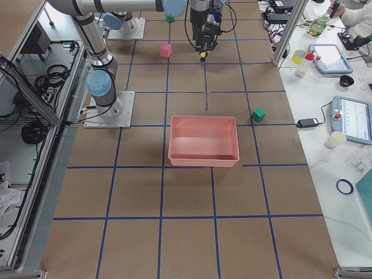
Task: Align button upright
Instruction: 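Rotate the button cap-up with the left gripper and set it down upright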
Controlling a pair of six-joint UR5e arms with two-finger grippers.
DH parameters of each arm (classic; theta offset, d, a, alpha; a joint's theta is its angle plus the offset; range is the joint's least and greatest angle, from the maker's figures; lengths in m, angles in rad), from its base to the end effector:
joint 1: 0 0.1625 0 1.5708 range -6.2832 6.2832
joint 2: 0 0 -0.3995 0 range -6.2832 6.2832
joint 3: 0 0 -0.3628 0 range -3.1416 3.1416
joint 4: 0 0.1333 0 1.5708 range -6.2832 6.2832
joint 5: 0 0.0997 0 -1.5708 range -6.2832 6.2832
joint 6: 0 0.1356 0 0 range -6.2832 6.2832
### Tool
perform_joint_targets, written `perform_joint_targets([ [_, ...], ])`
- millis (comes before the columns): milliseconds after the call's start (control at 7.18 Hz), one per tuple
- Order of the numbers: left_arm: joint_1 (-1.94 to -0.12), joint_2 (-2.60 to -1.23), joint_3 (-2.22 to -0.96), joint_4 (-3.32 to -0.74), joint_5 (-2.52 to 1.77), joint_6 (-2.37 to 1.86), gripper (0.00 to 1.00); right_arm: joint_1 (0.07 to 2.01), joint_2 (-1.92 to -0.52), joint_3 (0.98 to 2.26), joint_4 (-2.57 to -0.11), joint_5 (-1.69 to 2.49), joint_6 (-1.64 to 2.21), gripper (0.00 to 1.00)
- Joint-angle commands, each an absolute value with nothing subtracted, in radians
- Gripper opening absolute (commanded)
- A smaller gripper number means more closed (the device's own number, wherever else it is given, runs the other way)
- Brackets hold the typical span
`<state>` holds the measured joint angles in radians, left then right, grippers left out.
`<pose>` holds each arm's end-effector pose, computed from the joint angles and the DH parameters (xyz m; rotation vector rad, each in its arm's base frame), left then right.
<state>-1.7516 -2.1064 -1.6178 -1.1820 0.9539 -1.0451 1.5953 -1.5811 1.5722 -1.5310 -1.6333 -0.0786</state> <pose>-0.3132 -0.5358 0.1787 1.1886 -2.3804 -0.6989 0.1359 -0.4509 0.4269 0.1602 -3.0754 -0.0502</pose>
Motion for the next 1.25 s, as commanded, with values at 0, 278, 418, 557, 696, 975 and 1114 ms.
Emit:
perform_joint_targets([
  [0,-1.749,-2.115,-1.62,-1.18,0.948,-1.039,0.75,1.595,-1.58,1.572,-1.531,-1.634,-0.078,1.0],
  [278,-1.741,-2.103,-1.6,-1.184,0.96,-1.029,1.0,1.595,-1.58,1.572,-1.531,-1.634,-0.077,1.0],
  [418,-1.72,-2.082,-1.595,-1.186,0.972,-1.013,1.0,1.595,-1.582,1.572,-1.531,-1.634,-0.077,1.0],
  [557,-1.686,-2.05,-1.573,-1.209,1.03,-0.946,1.0,1.595,-1.582,1.572,-1.531,-1.634,-0.077,1.0],
  [696,-1.665,-2.022,-1.534,-1.23,1.063,-0.898,1.0,1.595,-1.582,1.572,-1.531,-1.634,-0.077,1.0],
  [975,-1.651,-1.947,-1.5,-1.328,1.243,-0.518,1.0,1.595,-1.58,1.572,-1.531,-1.637,-0.077,1.0],
  [1114,-1.64,-1.907,-1.505,-1.341,1.35,-0.342,1.0,1.595,-1.582,1.572,-1.531,-1.635,-0.077,1.0],
])
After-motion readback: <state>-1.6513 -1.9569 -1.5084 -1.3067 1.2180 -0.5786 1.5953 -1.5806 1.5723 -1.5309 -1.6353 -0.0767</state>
